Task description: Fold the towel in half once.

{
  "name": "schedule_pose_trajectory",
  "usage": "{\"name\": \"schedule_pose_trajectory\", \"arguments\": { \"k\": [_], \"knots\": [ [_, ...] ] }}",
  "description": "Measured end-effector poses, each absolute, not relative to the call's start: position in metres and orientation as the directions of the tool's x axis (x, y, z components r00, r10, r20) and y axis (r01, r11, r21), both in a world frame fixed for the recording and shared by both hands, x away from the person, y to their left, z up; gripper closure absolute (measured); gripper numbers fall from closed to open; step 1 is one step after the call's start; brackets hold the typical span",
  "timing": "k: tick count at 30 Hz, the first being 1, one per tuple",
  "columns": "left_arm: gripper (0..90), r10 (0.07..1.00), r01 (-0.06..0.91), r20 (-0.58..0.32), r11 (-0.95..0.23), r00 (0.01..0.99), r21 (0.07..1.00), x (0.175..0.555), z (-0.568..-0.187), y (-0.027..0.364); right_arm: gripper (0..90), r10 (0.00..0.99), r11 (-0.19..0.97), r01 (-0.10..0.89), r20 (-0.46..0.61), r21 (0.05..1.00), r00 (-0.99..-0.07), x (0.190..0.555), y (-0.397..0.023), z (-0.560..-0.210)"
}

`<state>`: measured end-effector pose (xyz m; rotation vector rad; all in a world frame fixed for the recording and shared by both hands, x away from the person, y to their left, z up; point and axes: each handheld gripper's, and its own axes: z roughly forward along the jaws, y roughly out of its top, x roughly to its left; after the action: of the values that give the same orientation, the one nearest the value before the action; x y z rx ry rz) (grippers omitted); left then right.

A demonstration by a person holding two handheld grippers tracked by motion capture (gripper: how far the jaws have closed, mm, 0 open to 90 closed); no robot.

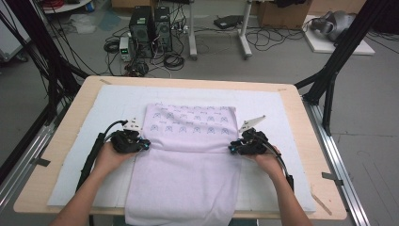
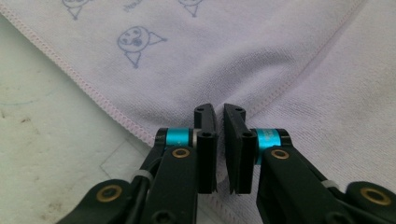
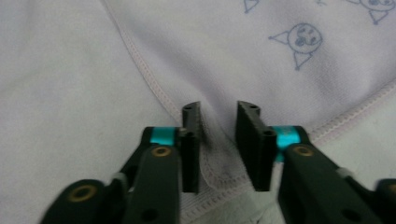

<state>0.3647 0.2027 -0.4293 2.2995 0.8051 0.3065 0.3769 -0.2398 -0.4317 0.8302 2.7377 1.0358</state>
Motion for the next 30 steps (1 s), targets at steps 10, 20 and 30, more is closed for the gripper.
{"name": "schedule_pose_trajectory", "arguments": {
  "k": [10, 20, 30],
  "knots": [
    [85.4, 0.666, 0.44, -0.038, -0.448, 0.745, 0.778, 0.358, -0.396, 0.223, 85.9, 0.508, 0.52, 0.405, 0.108, 0.752, -0.854, 0.371, -0.25, -0.404],
    [85.3, 0.648, 0.382, -0.006, -0.442, 0.761, 0.812, 0.313, -0.381, 0.227, 85.9, 0.455, 0.531, 0.311, 0.045, 0.788, -0.89, 0.332, -0.254, -0.371],
    [85.2, 0.578, 0.338, 0.019, -0.503, 0.816, 0.796, 0.215, -0.379, 0.227, 86.2, 0.353, 0.54, 0.266, 0.072, 0.798, -0.933, 0.238, -0.262, -0.375]
  ]
}}
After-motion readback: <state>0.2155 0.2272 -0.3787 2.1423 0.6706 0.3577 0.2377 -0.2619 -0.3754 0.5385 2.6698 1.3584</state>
